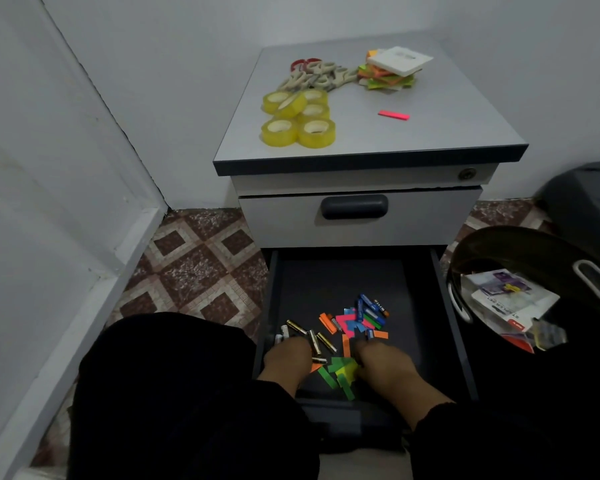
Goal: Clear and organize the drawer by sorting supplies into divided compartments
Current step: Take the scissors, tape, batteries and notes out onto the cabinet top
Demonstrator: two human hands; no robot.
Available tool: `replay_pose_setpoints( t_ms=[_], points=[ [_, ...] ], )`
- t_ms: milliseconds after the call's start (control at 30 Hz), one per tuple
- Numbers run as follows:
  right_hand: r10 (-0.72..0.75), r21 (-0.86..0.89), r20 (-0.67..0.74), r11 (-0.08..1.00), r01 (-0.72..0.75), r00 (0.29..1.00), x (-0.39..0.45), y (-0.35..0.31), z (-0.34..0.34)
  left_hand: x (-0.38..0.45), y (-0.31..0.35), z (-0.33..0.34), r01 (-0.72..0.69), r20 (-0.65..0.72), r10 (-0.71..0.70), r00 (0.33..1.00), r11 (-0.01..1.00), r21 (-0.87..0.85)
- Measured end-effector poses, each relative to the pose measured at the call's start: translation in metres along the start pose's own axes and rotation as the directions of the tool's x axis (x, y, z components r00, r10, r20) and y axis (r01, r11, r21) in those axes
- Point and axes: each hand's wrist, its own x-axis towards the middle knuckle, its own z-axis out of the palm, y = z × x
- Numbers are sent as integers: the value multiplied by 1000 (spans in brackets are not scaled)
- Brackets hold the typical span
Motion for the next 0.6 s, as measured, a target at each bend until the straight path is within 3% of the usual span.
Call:
replay_pose_setpoints(
  t_ms=[100,200,300,600],
  points=[
    [34,25,-83,999,-32,996,2,0,5,10,1,-6,-14,-154,9,988,999,-32],
    [150,134,-201,983,-125,968,8,2,5,16,6,-5,62,-207,-113,972,969,-239],
    [194,197,-180,968,-158,964,9,5,6,16,15,-4,89,-247,-175,953,942,-324],
    [192,220,-134,962,-159,972,16,9,12,14,32,-4,42,-267,-90,959,983,-178]
  ],
)
